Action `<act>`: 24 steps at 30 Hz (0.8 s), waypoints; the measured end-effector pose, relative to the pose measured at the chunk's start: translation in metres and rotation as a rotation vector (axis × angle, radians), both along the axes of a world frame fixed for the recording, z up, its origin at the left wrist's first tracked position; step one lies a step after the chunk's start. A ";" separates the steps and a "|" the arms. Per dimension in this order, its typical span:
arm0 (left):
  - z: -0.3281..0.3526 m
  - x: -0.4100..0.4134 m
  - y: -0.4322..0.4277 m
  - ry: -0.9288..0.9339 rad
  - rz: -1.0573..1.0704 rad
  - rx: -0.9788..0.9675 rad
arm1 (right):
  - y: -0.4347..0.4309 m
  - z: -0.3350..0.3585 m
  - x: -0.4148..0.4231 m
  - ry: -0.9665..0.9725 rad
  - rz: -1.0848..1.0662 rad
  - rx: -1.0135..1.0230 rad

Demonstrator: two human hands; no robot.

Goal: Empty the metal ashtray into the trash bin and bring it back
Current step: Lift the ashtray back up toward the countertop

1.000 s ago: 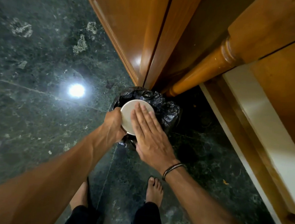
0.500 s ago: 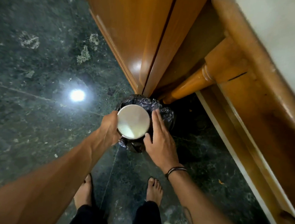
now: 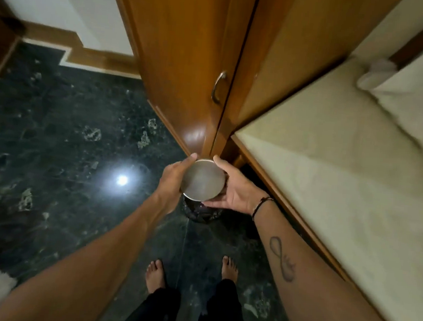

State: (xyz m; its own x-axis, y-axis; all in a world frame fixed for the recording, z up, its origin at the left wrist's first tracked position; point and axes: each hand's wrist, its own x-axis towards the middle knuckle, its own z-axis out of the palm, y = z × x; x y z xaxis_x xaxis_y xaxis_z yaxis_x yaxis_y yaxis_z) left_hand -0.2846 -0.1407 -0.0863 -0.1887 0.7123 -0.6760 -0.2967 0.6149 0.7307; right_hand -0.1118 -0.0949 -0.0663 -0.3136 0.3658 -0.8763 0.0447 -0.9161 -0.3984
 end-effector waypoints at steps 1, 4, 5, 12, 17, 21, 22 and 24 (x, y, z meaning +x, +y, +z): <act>0.027 0.000 0.004 0.017 -0.010 0.040 | 0.000 0.023 0.001 0.015 -0.020 0.043; 0.100 0.002 0.013 0.047 -0.152 0.115 | -0.004 0.091 0.011 0.040 -0.097 0.217; 0.121 0.003 0.017 0.049 -0.222 0.127 | -0.006 0.110 0.016 0.039 -0.130 0.278; 0.230 0.030 0.053 0.002 -0.619 0.268 | -0.003 0.216 0.098 -0.009 -0.171 0.735; 0.284 0.092 0.089 0.259 -0.782 0.480 | 0.023 0.280 0.180 -0.301 0.185 1.044; 0.292 0.159 0.106 0.413 -0.853 0.641 | 0.046 0.288 0.237 -0.468 0.306 1.154; 0.292 0.173 0.109 0.454 -0.848 0.651 | 0.051 0.285 0.248 -0.498 0.319 1.180; 0.281 0.206 0.116 0.534 -0.853 0.658 | 0.060 0.273 0.276 -0.556 0.350 1.195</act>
